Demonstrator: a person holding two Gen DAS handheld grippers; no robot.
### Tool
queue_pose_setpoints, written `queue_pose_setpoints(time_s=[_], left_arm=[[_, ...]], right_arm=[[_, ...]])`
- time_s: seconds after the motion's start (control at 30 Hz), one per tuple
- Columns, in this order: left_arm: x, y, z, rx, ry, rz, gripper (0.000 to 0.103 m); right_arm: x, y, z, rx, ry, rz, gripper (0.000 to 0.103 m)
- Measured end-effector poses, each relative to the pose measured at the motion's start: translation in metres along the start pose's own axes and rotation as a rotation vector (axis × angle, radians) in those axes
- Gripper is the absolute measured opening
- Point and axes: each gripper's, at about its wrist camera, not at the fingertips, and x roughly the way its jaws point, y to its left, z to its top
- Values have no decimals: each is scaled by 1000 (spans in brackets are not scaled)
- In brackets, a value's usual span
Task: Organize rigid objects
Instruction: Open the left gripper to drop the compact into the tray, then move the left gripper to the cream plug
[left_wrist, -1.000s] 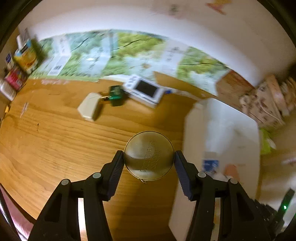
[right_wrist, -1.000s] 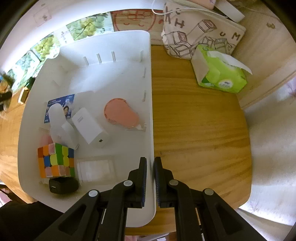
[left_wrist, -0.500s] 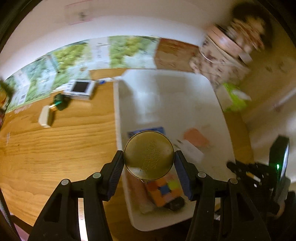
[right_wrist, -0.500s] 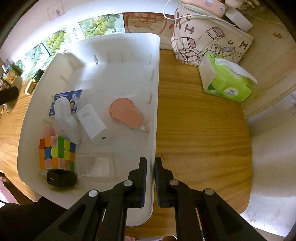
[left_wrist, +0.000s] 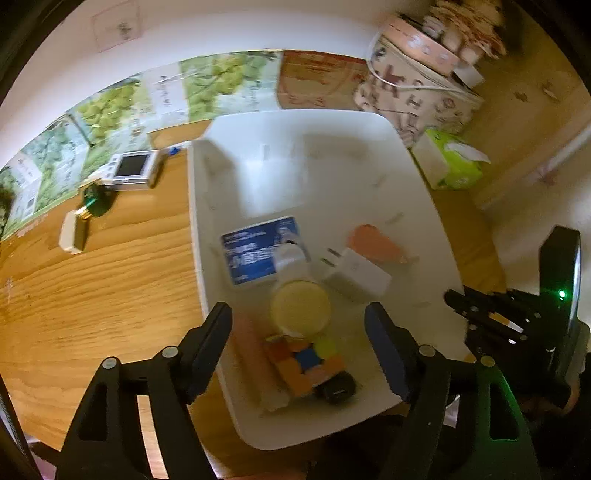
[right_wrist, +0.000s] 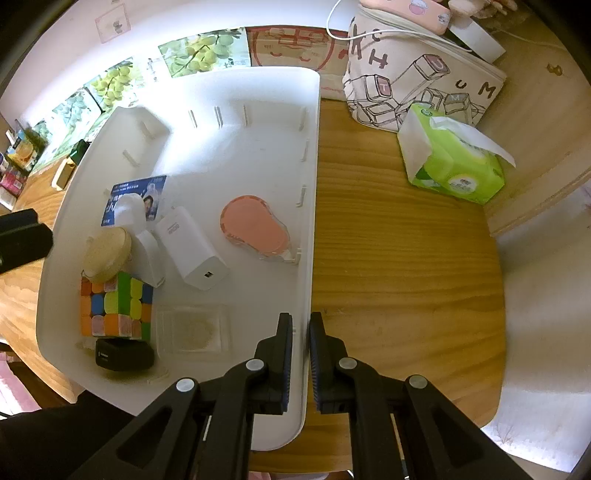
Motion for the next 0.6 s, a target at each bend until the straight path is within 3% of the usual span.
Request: queue_pose_setpoints(time_s=[0.27,0.6], left_arm=[[-10,57,5,-65,-38,63,78],[-4,156,13,-127,-10,143,78]], right_arm=[[1,-2,1,48,1,-9,11],[0,-2,-3,128,11,-40,10]])
